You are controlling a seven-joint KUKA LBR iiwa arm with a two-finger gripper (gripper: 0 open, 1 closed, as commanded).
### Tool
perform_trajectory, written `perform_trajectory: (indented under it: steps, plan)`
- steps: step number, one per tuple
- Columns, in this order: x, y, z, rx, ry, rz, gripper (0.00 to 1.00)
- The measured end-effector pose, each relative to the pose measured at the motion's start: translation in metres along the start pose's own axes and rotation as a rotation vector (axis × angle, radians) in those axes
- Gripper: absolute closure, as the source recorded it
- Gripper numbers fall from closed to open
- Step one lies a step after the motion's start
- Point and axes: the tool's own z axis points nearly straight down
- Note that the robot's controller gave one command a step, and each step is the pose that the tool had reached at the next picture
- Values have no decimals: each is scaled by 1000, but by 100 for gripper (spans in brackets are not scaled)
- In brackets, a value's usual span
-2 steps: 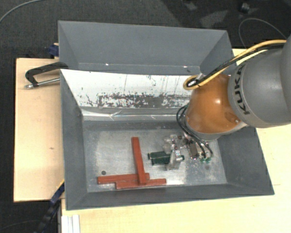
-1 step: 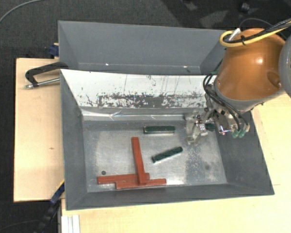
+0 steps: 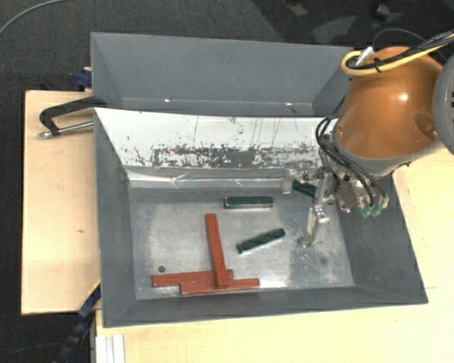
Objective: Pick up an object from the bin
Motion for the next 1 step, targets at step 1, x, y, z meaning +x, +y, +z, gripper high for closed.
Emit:
perform_trajectory:
  steps: [1]
  plan:
    - [9, 26, 154, -4, 11, -278, 0]
